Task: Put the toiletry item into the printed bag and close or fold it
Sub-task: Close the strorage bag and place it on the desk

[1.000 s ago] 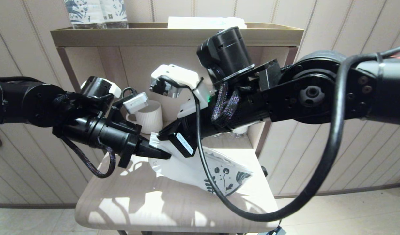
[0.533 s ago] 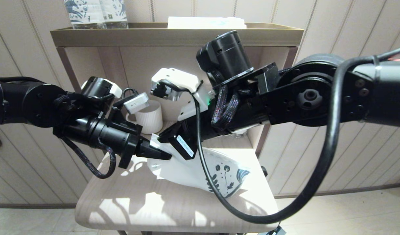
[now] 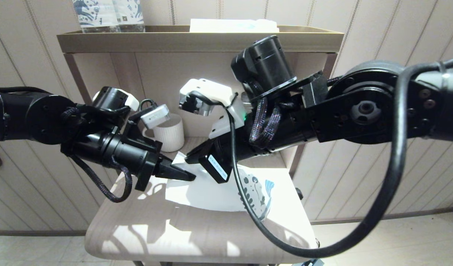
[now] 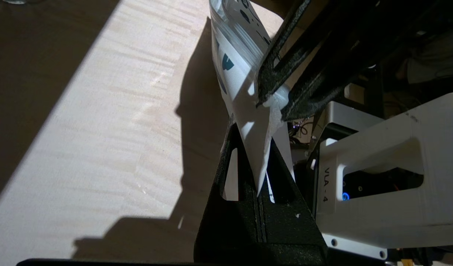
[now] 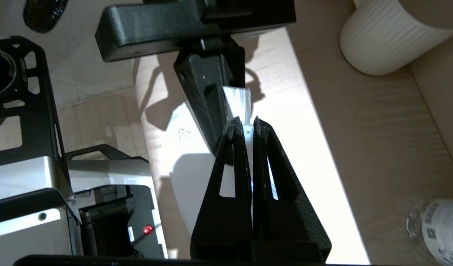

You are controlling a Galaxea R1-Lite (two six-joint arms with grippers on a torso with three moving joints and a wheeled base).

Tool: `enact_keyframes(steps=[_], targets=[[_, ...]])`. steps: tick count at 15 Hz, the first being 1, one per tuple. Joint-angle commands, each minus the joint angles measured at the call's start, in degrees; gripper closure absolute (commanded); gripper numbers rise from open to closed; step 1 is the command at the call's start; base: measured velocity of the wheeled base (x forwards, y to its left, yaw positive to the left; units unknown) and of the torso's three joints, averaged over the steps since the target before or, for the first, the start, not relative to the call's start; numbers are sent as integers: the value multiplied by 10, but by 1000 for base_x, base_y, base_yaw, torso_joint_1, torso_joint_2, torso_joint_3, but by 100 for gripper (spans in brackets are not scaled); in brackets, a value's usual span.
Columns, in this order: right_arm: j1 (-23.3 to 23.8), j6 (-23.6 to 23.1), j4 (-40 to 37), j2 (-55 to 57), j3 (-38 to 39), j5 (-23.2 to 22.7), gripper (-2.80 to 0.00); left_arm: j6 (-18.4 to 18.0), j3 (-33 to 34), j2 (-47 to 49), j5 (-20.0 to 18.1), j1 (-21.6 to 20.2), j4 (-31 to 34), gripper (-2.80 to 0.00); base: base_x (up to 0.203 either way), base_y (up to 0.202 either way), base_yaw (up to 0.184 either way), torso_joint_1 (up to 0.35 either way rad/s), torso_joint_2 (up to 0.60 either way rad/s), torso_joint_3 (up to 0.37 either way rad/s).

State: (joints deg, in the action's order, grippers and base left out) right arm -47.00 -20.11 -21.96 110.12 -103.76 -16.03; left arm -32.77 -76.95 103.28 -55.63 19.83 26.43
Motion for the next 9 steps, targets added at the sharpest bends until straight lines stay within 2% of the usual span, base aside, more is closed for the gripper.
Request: enact_keyframes(steps=[1,9], targets=[[11,-2,0,-12,6,-1,0,-2,0,0,-3,0,2,0,0,0,0,0,0,0],[21,-1,0,-20,29,-1,0,-12,5,-6,-6,-1,0,0,0,0,0,0,0,0]])
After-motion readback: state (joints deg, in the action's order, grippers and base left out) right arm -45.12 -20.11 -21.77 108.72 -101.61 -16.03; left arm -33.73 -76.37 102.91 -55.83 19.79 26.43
